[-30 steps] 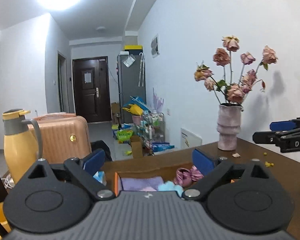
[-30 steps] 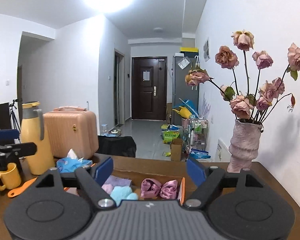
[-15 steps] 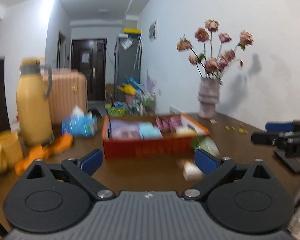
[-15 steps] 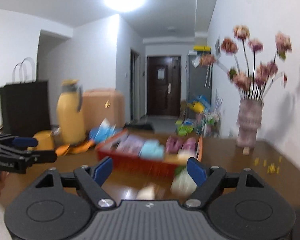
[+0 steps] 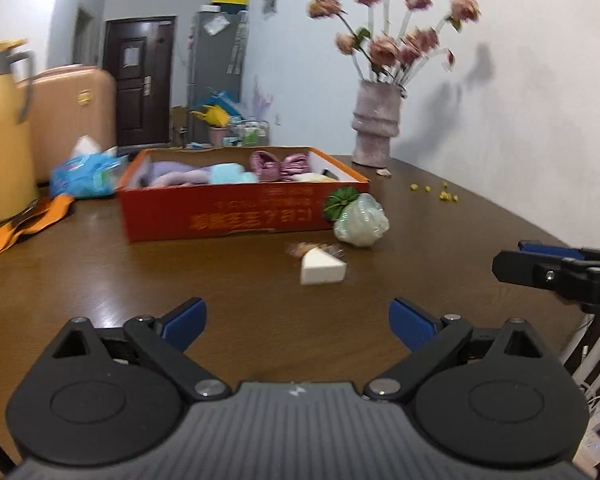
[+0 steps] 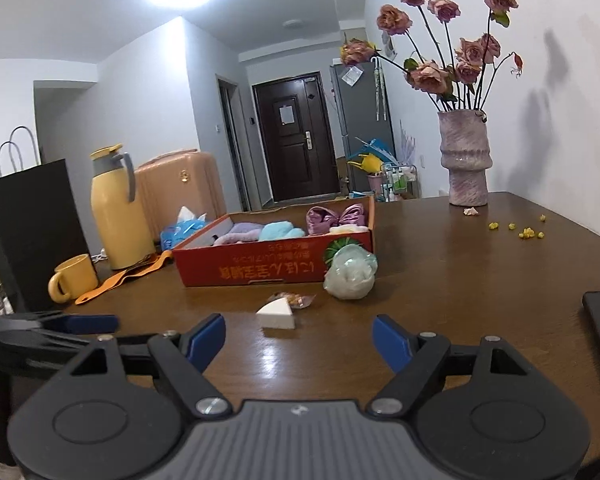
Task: Organize soft objects
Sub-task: 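Grasp the white sponge wedge with the left gripper while the right gripper grasps the wrapped candy packet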
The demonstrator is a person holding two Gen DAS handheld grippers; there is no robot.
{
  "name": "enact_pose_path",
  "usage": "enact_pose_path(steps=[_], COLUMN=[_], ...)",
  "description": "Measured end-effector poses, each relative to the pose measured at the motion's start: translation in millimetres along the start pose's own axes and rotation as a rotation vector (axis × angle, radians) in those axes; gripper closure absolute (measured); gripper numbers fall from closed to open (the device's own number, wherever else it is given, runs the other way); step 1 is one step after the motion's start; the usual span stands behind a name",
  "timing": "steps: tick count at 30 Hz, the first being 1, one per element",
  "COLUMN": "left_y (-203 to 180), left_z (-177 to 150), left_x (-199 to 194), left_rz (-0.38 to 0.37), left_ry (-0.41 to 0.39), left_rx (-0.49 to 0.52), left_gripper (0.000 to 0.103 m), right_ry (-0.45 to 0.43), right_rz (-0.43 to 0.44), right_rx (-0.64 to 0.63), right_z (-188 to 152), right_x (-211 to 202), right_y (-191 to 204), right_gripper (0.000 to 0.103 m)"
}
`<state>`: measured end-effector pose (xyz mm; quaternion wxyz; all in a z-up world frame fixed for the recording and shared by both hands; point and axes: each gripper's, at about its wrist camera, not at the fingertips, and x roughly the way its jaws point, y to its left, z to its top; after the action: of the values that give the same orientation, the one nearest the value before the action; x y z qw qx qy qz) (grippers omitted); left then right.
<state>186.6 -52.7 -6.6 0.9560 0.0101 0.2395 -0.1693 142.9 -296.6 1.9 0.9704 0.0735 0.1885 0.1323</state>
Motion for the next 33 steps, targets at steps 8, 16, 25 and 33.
enact_pose_path(steps=[8, 16, 25, 33], left_y=[-24.6, -5.9, 64.4, 85.7], left_z=[24.1, 27.7, 24.3, 20.9], left_x=[121.1, 141.0, 80.8, 58.8], left_rz=[-0.001, -0.062, 0.051, 0.113], left_ry=[0.1, 0.159, 0.094, 0.085], left_rx=[0.107, 0.053, -0.082, -0.123], left_gripper=[0.035, 0.07, 0.07, 0.07], right_ry=[0.021, 0.085, 0.252, 0.331], right_rz=[-0.044, -0.008, 0.091, 0.138], right_rx=[0.039, 0.005, -0.251, -0.286], right_z=[16.3, 24.4, 38.7, 25.8], right_x=[38.4, 85.3, 205.9, 232.4], right_y=[-28.9, -32.8, 6.1, 25.9], right_gripper=[0.023, 0.028, 0.059, 0.085])
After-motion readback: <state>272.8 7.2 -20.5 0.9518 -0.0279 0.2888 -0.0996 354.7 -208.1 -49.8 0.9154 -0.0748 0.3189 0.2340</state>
